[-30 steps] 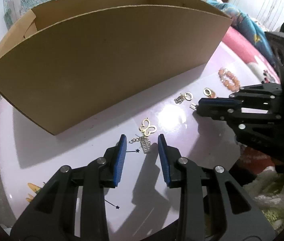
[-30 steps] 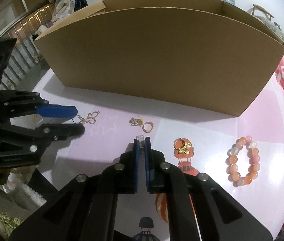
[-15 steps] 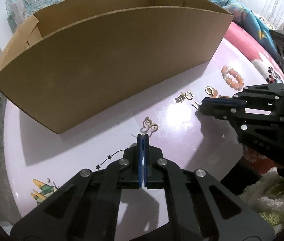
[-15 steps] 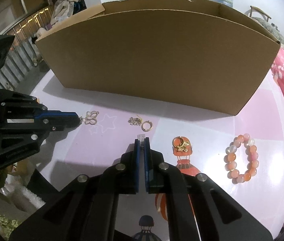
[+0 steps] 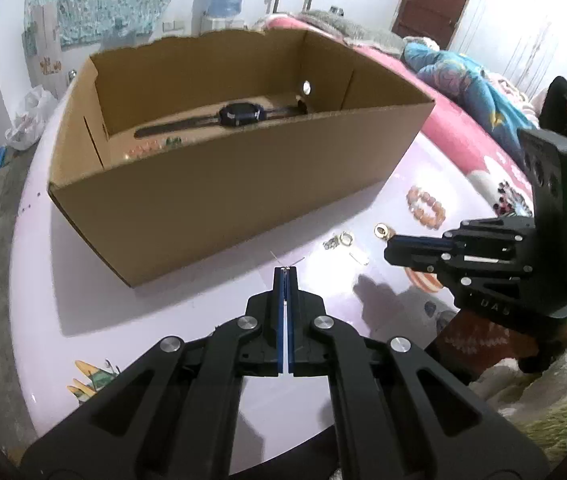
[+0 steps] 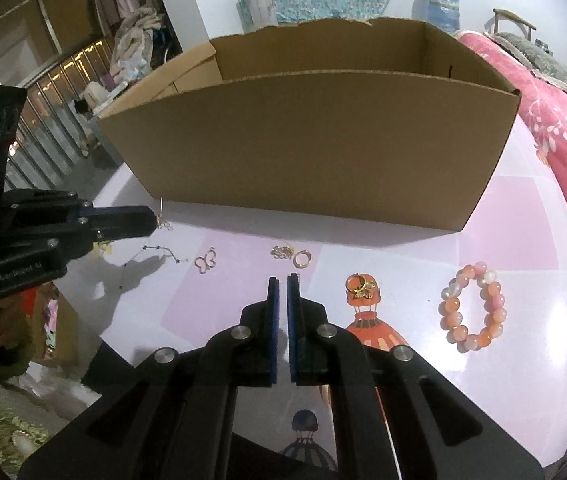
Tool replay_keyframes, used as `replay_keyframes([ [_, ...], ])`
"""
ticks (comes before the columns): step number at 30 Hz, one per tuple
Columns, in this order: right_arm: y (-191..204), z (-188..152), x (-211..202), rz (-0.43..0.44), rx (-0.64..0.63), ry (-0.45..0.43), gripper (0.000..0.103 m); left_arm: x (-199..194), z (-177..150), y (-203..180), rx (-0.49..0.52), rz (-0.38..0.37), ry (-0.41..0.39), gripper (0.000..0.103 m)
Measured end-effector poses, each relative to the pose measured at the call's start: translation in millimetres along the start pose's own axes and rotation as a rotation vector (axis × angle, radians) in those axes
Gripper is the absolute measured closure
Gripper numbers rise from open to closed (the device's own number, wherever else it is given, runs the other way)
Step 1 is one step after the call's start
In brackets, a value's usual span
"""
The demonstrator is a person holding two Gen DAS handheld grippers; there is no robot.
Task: Organize jewelry
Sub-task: 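Lift the held earring and clip with both tools toward the box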
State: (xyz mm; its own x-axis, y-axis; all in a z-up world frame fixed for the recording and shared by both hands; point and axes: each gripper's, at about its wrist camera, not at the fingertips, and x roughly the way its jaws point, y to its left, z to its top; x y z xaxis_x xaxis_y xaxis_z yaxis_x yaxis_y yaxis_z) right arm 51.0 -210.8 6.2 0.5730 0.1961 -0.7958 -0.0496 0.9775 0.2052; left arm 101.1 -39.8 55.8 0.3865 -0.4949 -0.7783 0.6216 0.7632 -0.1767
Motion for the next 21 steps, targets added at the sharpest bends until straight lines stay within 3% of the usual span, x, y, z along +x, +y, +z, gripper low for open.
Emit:
replay_keyframes([
  [9, -1, -2, -1, 0.0, 0.013, 0.012, 0.098, -1, -2, 0, -0.004, -0.002, 0.0, 0.103],
  [13, 3, 2, 19, -0.031, 0.0, 0.053, 0.084, 5, -8, 0, -0.014, -0.004, 0.012, 0.103],
  [21, 11, 7, 38, -0.094, -0.029, 0.054, 0.088, 14, -17, -2, -0.011, 0.003, 0.035, 0.103],
])
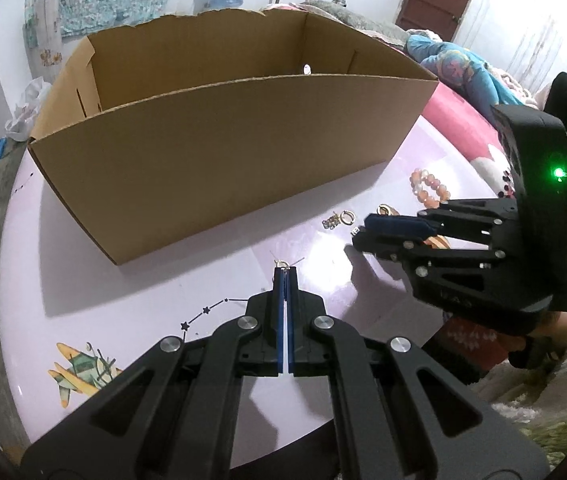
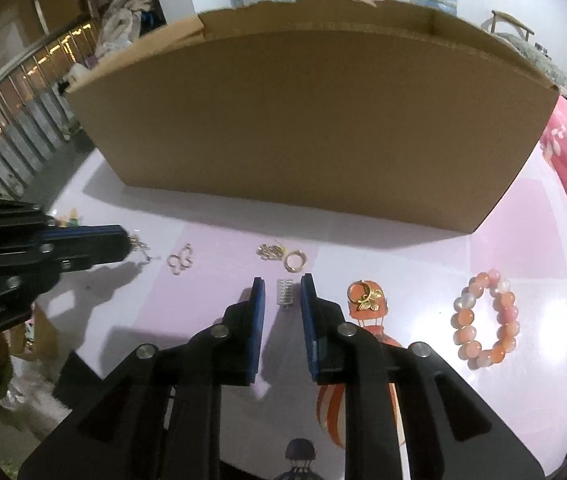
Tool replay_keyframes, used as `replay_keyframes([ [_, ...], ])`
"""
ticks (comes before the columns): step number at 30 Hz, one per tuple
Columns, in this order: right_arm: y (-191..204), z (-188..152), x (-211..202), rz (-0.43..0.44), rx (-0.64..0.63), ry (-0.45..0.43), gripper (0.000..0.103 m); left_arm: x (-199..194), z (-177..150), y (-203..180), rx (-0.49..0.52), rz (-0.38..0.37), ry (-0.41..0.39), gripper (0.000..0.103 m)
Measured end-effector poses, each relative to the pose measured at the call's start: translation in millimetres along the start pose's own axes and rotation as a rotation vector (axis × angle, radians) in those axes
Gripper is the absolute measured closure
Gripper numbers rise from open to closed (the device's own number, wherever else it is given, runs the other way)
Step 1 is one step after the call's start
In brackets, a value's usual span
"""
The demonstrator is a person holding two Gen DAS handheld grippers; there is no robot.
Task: Organize jewelry
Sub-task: 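Lift the held earring and clip with both tools toward the box, then lower both items into the box and open both tools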
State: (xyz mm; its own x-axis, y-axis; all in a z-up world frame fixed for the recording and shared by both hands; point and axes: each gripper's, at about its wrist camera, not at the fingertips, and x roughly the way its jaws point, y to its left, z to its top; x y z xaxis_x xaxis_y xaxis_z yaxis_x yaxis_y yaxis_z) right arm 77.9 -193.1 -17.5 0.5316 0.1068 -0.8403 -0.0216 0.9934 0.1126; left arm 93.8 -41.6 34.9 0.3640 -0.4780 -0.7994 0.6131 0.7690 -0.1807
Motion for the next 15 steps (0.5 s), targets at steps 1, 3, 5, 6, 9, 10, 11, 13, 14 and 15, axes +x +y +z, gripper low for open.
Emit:
replay_keyframes([
  [1, 0, 0, 1, -0.008, -0.005, 0.0, 0.092, 0, 0, -1, 0.002, 0.002, 0.0, 0.103],
  [3, -1, 0, 2, -0.005, -0.006, 0.002, 0.098, 0, -1, -1, 0.005, -0.002, 0.0, 0.103],
  [5, -1, 1, 3, -0.001, -0.002, 0.001, 0.098, 1, -1, -1, 0.005, -0.003, 0.0, 0.103],
  [6, -1, 1, 3, -0.004, -0.005, -0.002, 0.098, 1, -2, -1, 0.005, -0.004, -0.001, 0.103],
  [9, -1, -1, 3, -0.002, -0.001, -0.012, 0.098, -1, -1, -1, 0.004, -0.005, -0.007, 0.103],
  [10, -2, -2, 2, -0.002, 0.001, -0.015, 0.098, -1, -2, -1, 0.004, -0.005, -0.009, 0.103],
  [11, -2, -3, 1, -0.001, 0.003, -0.018, 0.098, -2, -2, -1, 0.005, -0.003, -0.01, 0.103],
  [13, -1, -3, -3, 0.003, 0.002, -0.031, 0.098, -4, -1, -2, 0.007, 0.0, -0.014, 0.103],
  [14, -1, -3, -6, 0.003, 0.001, -0.04, 0.098, -6, -1, -2, 0.009, 0.0, -0.019, 0.103],
  [15, 0, -4, -11, 0.005, 0.0, -0.049, 0.098, -9, 0, -3, 0.011, -0.003, -0.026, 0.103],
])
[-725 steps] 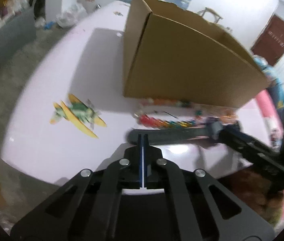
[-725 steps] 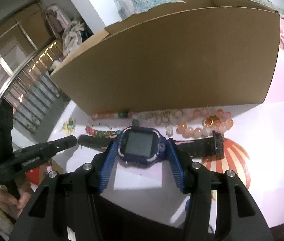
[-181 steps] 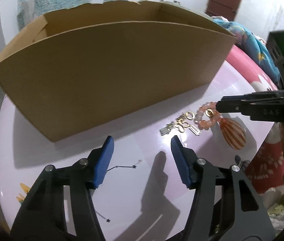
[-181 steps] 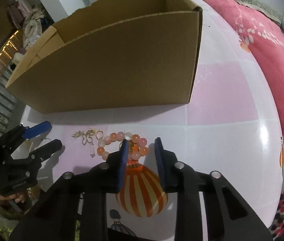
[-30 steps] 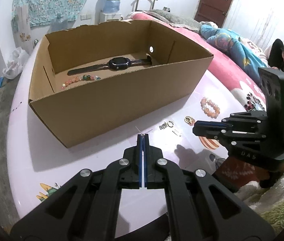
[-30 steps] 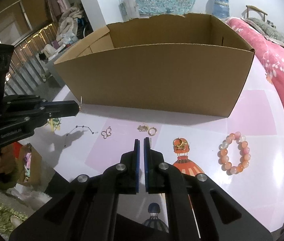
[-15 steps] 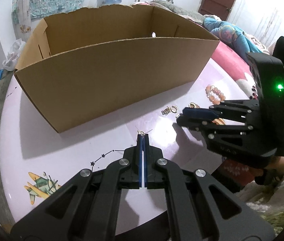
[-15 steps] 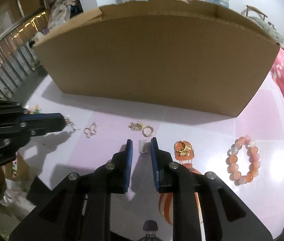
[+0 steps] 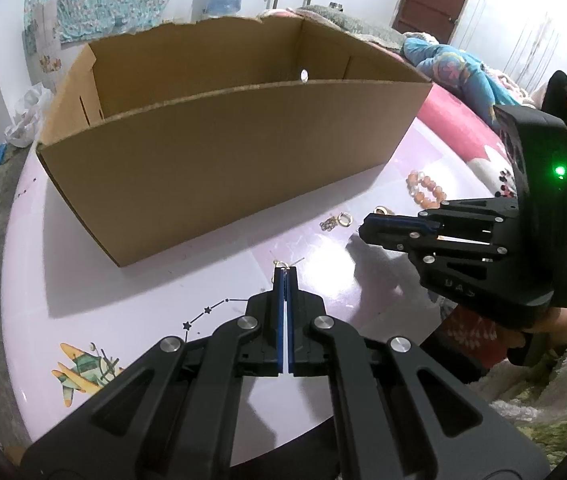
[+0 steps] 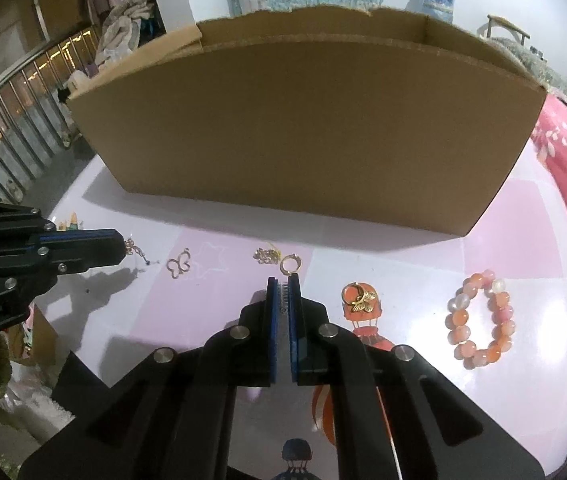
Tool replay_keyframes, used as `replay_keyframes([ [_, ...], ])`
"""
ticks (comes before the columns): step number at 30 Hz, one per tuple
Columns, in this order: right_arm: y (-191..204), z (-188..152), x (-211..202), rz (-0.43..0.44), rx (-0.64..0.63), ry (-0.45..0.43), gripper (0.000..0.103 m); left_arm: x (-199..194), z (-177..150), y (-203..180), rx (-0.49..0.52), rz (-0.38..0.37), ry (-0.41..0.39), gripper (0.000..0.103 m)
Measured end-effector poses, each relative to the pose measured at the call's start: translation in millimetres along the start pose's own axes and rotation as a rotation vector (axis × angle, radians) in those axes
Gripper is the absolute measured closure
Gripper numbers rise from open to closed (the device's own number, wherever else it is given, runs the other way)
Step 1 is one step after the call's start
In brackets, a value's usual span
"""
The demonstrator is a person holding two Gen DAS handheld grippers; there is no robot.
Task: Organize jewelry
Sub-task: 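Lower both items into the box and open both tools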
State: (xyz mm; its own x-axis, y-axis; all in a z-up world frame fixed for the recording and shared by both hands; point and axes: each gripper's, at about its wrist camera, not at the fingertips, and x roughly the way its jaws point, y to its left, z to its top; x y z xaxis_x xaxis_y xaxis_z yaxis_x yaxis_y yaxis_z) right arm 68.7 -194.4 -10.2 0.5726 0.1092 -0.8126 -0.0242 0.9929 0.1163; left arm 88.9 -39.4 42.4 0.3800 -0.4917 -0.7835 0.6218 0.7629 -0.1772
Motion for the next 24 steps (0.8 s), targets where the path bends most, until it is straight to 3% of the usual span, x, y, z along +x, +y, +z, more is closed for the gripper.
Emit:
replay_keyframes([
  [7, 3, 16, -52, 0.023, -0.017, -0.122, 0.098, -42, 23, -9, 0.033, -0.04, -0.113, 0.103],
  [12, 1, 56, -89, 0.033, -0.071, -0.292, 0.098, -71, 62, -16, 0.081, -0.066, -0.248, 0.102],
  [15, -1, 86, -83, 0.018, -0.085, -0.341, 0.098, -65, 92, -14, 0.086, -0.061, -0.284, 0.102],
  [19, -12, 117, -54, 0.004, -0.052, -0.317, 0.098, -29, 125, -5, 0.068, -0.022, -0.218, 0.103],
  [24, -30, 143, -5, -0.025, 0.028, -0.198, 0.098, 25, 149, 18, -0.005, 0.024, -0.077, 0.102],
])
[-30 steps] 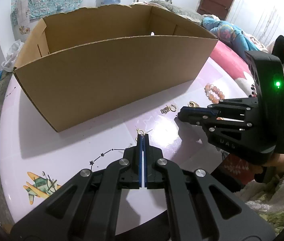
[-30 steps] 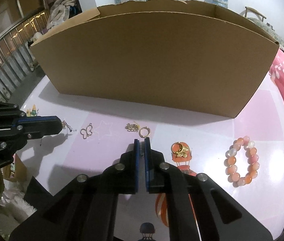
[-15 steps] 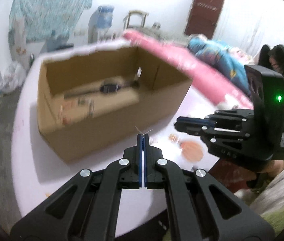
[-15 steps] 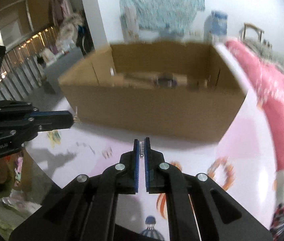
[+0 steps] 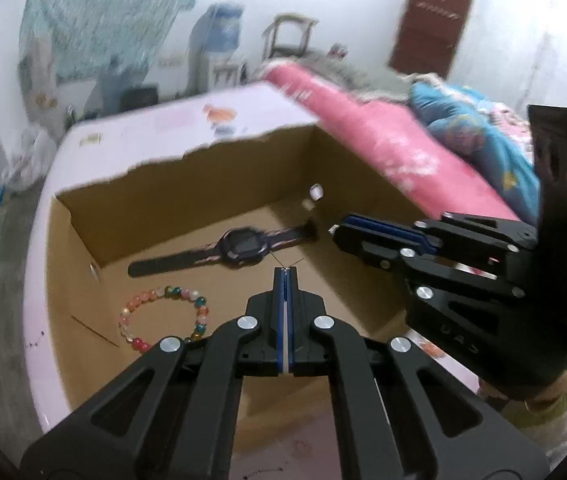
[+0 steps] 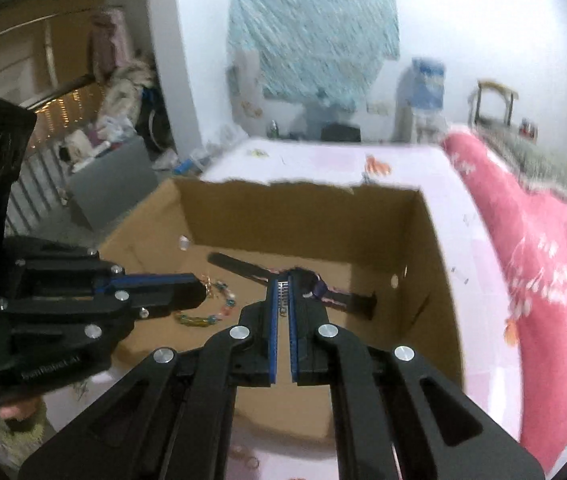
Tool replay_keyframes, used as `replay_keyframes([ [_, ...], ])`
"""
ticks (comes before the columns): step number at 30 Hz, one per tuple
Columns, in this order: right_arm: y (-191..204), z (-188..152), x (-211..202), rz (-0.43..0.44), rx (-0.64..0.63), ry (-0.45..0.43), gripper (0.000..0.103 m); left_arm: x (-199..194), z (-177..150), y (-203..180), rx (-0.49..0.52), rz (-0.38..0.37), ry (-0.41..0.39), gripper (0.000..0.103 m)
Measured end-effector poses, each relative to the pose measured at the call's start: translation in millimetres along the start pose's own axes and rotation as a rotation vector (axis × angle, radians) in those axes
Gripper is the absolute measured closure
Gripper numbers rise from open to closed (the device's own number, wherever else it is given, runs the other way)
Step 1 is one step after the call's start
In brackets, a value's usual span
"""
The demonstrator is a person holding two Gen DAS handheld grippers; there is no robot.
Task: Organize jewelry
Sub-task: 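Lower both items into the box and open both tools, then move both tools back over the remaining jewelry on the table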
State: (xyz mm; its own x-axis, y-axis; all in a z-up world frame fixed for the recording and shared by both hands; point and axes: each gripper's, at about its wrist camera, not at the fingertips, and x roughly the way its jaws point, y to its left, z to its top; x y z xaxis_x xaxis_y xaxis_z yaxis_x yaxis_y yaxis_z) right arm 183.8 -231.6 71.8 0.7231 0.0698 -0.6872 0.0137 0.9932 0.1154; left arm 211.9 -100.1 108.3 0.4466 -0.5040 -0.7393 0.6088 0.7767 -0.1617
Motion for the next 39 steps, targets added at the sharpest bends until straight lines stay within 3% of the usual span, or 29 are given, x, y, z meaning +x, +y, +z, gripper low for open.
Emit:
replay_keyframes([
  [4, -9, 1, 19, 0.004, 0.039, 0.041, 0.097, 19, 4, 14, -0.063, 0.043, 0.04, 0.101],
  [6, -9, -2, 22, 0.001, 0.04, 0.042, 0.093, 24, 2, 17, -0.089, 0.048, 0.056, 0.092],
  [8, -9, -4, 22, 0.001, 0.042, 0.031, 0.073, 23, -1, 17, -0.095, 0.064, 0.055, 0.08],
  [12, -9, -4, 17, -0.002, 0.04, 0.007, 0.066, 23, 0, 19, -0.096, 0.092, 0.054, 0.071],
  [20, -15, -1, -3, 0.011, 0.086, -0.042, 0.042, 13, 0, 18, -0.107, 0.127, 0.028, 0.057],
  [28, -12, -2, -23, 0.017, 0.097, -0.076, 0.034, -12, -2, 11, -0.101, 0.147, -0.021, 0.044],
  [39, -1, -10, -67, 0.028, 0.084, -0.122, 0.033, -69, -30, 5, -0.1, 0.134, -0.104, 0.033],
])
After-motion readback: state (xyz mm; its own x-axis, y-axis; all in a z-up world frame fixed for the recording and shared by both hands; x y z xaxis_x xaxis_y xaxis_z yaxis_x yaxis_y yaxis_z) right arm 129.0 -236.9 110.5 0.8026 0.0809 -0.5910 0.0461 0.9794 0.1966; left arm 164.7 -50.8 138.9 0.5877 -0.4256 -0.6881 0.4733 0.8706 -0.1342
